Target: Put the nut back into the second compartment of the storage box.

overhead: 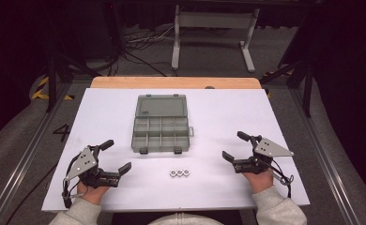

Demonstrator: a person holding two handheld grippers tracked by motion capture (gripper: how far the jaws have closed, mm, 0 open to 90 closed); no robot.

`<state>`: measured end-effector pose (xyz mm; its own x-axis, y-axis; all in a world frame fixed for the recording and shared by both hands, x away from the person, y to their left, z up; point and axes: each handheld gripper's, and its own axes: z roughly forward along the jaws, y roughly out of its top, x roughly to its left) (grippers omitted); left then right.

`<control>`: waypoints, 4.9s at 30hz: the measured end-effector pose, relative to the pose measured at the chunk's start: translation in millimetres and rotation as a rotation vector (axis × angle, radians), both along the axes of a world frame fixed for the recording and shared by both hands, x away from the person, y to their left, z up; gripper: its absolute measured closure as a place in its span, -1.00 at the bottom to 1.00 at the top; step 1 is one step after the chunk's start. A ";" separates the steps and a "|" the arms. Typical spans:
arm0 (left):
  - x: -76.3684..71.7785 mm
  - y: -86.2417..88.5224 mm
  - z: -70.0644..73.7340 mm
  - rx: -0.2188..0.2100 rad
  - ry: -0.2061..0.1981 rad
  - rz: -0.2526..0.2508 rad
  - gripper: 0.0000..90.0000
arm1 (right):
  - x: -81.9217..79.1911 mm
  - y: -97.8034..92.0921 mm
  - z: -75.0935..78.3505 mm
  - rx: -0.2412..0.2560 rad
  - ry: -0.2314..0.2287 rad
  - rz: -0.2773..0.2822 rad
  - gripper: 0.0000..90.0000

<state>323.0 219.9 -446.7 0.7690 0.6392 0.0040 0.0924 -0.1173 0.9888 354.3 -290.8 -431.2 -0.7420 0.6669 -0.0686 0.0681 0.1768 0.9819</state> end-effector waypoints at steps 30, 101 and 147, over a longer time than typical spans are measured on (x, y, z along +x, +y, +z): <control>21.8 -71.9 33.0 -0.035 0.007 -0.195 -0.99 | 4.4 -4.0 1.9 -0.002 0.023 0.011 -0.95; 60.8 -203.6 25.1 1.107 0.514 -0.531 0.24 | 4.8 -13.5 1.5 0.019 0.071 0.005 -0.98; 134.0 -148.4 106.7 0.946 0.438 -0.253 0.54 | 6.0 -15.1 0.4 0.022 0.083 0.010 -0.97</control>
<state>457.0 71.5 -340.0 0.9334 0.3428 0.1057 0.2824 -0.8838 0.3731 360.3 -305.9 -430.8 -0.7509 0.6604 0.0083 0.1481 0.1561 0.9766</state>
